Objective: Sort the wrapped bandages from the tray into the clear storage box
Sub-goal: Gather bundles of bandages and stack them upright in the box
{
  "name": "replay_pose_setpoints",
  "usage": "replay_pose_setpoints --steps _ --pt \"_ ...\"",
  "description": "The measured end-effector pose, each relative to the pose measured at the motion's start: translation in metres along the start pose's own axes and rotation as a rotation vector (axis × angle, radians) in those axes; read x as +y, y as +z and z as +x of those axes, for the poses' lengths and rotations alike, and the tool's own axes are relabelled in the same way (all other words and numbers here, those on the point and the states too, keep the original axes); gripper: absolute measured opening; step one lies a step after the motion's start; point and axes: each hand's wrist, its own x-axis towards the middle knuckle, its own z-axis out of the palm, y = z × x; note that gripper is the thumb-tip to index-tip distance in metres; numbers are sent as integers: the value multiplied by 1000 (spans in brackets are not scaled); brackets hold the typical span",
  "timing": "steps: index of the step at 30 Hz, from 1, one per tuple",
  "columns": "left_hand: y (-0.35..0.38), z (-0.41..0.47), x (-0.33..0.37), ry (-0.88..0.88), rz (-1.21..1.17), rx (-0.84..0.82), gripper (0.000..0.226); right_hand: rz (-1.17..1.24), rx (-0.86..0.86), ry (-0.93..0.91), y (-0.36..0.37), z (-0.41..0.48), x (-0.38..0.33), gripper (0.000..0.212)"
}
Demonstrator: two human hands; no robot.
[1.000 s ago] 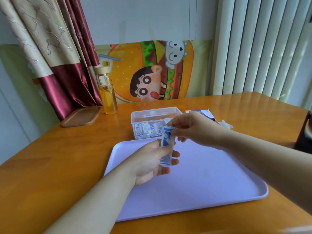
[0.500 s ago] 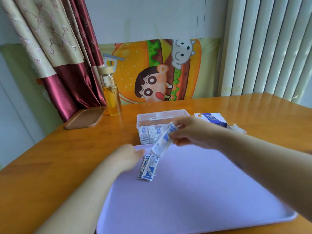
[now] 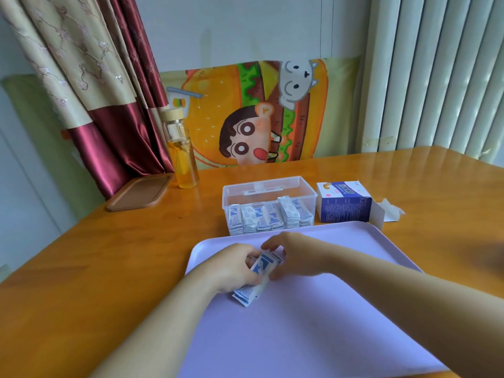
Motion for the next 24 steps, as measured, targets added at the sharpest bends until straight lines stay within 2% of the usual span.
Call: replay_pose_setpoints --steps 2,7,11,15,18,21,24 --pt "4 -2 6 36 84 25 33 -31 -69 -52 -5 -3 -2 54" --pt "9 -6 16 190 213 182 18 -132 -134 -18 -9 -9 -3 40" --pt "9 -17 13 267 144 292 19 -93 28 -46 -2 -21 2 25" --pt "14 -21 0 263 97 245 19 -11 239 -112 8 -32 8 6" --pt "16 -20 -2 259 101 195 11 32 272 -85 11 -33 14 12" --pt "15 -18 -2 257 111 198 14 41 231 -48 7 -36 20 26" --pt "21 -16 0 282 108 215 20 55 205 -36 4 -38 25 30"
